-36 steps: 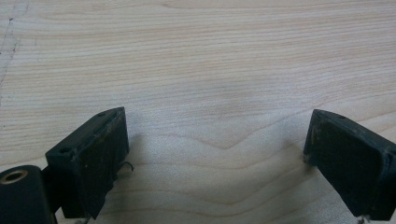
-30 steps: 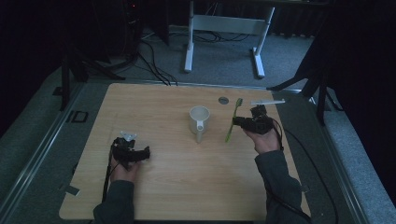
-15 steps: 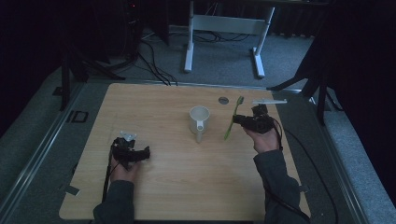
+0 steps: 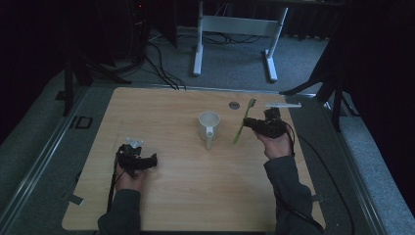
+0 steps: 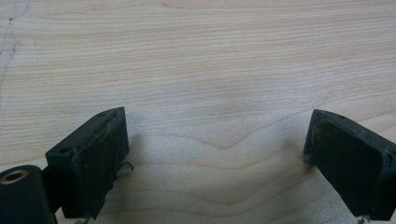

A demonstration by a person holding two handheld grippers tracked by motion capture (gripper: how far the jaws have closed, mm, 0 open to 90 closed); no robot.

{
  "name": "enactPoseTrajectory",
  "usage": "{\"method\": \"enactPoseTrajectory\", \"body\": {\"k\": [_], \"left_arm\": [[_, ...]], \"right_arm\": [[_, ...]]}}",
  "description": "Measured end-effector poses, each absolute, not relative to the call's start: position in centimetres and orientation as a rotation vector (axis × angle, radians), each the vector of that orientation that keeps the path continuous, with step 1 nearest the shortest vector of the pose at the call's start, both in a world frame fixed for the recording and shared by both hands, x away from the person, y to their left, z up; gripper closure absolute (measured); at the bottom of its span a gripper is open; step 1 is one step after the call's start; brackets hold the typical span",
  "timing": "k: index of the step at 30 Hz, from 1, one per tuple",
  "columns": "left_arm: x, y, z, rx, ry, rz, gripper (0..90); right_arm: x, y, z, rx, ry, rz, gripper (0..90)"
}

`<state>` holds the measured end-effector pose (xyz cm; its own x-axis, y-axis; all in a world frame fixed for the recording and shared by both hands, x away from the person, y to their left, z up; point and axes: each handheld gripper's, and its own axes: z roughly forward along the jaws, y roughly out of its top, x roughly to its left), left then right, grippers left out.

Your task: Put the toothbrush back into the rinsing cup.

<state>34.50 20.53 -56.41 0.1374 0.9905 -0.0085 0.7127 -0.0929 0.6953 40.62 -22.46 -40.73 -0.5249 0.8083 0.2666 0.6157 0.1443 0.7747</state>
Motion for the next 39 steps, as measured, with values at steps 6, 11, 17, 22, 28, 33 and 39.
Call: {"method": "enactPoseTrajectory", "body": {"k": [6, 11, 17, 22, 28, 33, 39], "left_arm": [[34.5, 20.5, -56.4, 1.865, 1.631, 0.651, 6.9], [34.5, 20.5, -56.4, 1.865, 1.631, 0.650, 6.9], [34.5, 20.5, -56.4, 1.864, 1.632, 0.650, 7.0], [34.5, 20.5, -56.4, 1.864, 1.632, 0.651, 7.0], [34.5, 20.5, -56.4, 1.865, 1.632, 0.650, 7.0], [34.5, 20.5, -56.4, 1.865, 1.631, 0.650, 7.0], [34.5, 20.5, -56.4, 1.864, 1.632, 0.650, 7.0]], "right_arm": [[40.7, -22.2, -40.7, 1.397, 2.200, 1.332, 80.9], [40.7, -22.1, -40.6, 1.398, 2.194, 1.342, 80.9], [40.9, -21.9, -40.4, 1.398, 2.187, 1.350, 80.9], [40.9, -21.7, -40.3, 1.399, 2.182, 1.362, 80.9], [41.1, -21.5, -40.1, 1.401, 2.174, 1.373, 80.9], [41.1, -21.3, -39.8, 1.400, 2.164, 1.385, 80.9], [41.2, -21.1, -39.6, 1.398, 2.157, 1.393, 80.9]]}}
